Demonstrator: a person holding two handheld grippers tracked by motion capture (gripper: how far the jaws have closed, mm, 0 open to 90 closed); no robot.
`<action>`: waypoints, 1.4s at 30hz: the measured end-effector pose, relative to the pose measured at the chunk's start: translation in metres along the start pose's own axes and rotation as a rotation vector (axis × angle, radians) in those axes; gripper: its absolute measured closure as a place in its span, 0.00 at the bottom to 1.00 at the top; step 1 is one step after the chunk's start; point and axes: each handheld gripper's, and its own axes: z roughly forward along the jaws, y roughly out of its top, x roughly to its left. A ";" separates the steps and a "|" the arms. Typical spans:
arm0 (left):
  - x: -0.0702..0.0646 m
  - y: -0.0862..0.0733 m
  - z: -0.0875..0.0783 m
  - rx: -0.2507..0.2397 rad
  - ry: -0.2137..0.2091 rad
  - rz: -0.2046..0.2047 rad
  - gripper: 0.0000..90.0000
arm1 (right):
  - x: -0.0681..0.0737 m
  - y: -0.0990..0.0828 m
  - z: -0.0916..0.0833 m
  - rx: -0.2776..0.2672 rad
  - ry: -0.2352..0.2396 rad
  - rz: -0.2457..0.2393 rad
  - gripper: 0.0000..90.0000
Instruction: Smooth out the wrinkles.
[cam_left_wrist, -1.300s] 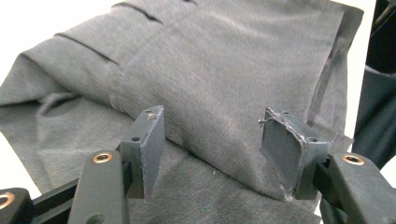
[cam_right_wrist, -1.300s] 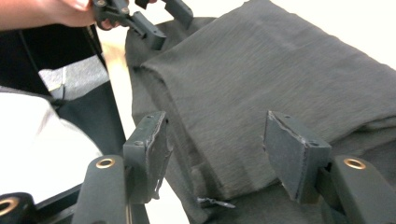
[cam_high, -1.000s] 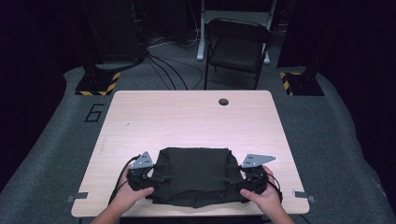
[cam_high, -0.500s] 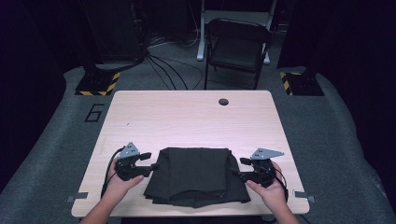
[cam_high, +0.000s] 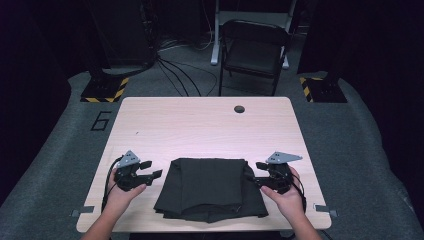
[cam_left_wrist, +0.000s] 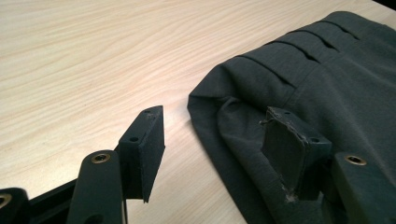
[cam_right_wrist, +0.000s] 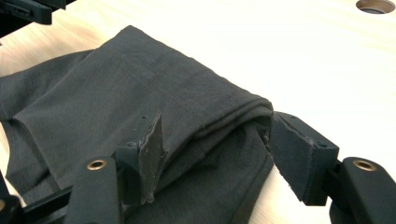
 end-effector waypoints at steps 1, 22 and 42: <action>0.002 0.000 0.000 0.007 0.001 0.000 0.43 | 0.000 0.001 0.002 0.001 0.003 0.005 0.38; 0.012 -0.011 0.023 0.102 0.070 0.020 0.42 | -0.039 -0.042 0.011 0.047 -0.184 0.026 0.43; 0.019 -0.013 0.043 0.135 0.073 -0.030 0.41 | -0.044 -0.053 0.005 0.052 -0.228 0.073 0.43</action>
